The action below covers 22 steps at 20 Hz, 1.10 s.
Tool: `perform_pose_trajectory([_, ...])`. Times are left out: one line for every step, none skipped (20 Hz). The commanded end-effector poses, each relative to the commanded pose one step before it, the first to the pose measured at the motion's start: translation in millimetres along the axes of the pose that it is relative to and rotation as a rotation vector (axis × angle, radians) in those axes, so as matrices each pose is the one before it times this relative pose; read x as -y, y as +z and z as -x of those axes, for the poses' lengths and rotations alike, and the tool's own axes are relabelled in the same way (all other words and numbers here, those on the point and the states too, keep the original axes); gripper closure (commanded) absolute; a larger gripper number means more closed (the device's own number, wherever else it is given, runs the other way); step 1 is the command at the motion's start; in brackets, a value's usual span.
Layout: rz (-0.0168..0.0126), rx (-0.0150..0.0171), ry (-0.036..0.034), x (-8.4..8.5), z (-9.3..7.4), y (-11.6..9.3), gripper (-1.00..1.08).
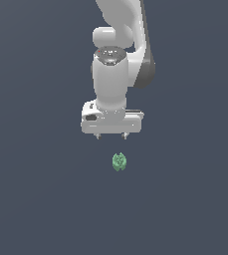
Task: Pick up the object and move it to a goal position.
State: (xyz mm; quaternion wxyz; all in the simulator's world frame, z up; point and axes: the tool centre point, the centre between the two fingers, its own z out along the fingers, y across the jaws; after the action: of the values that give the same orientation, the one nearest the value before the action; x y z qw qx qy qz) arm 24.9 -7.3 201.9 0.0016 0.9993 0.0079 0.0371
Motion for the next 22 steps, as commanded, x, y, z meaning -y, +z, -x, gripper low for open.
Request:
perform_pose_trajectory([0.0, 0.0, 0.0, -0.01, 0.0, 0.0, -0.92])
perform_pose_trajectory([0.00001, 0.00001, -0.00154, 0.46, -0.1, -0.12, -0.92])
perform_pose_trajectory([-0.00003, 0.00006, -0.00453, 1.34, -0.3, -0.35, -0.92])
perform_pose_trajectory([-0.00004, 0.00009, -0.00724, 2.14, -0.48, -0.56, -0.92])
perform_pose_trajectory([-0.00005, 0.00012, -0.00996, 2.94, -0.67, -0.77, -0.92])
perform_pose_trajectory([-0.00006, 0.00015, -0.01254, 3.69, -0.86, -0.97, -0.92])
perform_pose_trajectory([-0.00005, 0.00015, -0.01396, 4.1, -0.97, -1.09, -0.92])
perform_pose_trajectory([-0.00003, 0.00011, -0.01126, 3.29, -0.81, -0.89, -0.92])
perform_pose_trajectory([-0.00002, 0.00008, -0.00816, 2.36, -0.6, -0.64, -0.92])
perform_pose_trajectory([-0.00001, 0.00004, -0.00512, 1.48, -0.38, -0.4, -0.92])
perform_pose_trajectory([0.0, 0.00001, -0.00207, 0.58, -0.15, -0.16, -0.92])
perform_pose_trajectory([0.0, -0.00001, 0.00098, -0.31, 0.08, 0.07, -0.92])
perform_pose_trajectory([0.0, -0.00001, 0.00293, -0.79, 0.21, 0.23, -0.92])
perform_pose_trajectory([-0.00006, 0.00008, 0.00213, -0.19, 0.02, 0.15, -0.92])
perform_pose_trajectory([-0.00013, 0.00019, 0.00275, 0.12, -0.09, 0.16, -0.92])
perform_pose_trajectory([-0.00018, 0.00027, 0.00404, 0.14, -0.12, 0.24, -0.92])
perform_pose_trajectory([-0.00023, 0.00035, 0.00549, 0.09, -0.14, 0.33, -0.92])
perform_pose_trajectory([-0.00027, 0.00042, 0.0068, 0.1, -0.16, 0.42, -0.92])
perform_pose_trajectory([-0.00032, 0.0005, 0.00821, 0.06, -0.17, 0.51, -0.92])
perform_pose_trajectory([-0.00036, 0.00058, 0.00954, 0.05, -0.2, 0.59, -0.92])
perform_pose_trajectory([-0.00039, 0.00065, 0.0108, 0.03, -0.22, 0.67, -0.92])
perform_pose_trajectory([-0.00042, 0.00072, 0.01188, 0.05, -0.24, 0.74, -0.92])
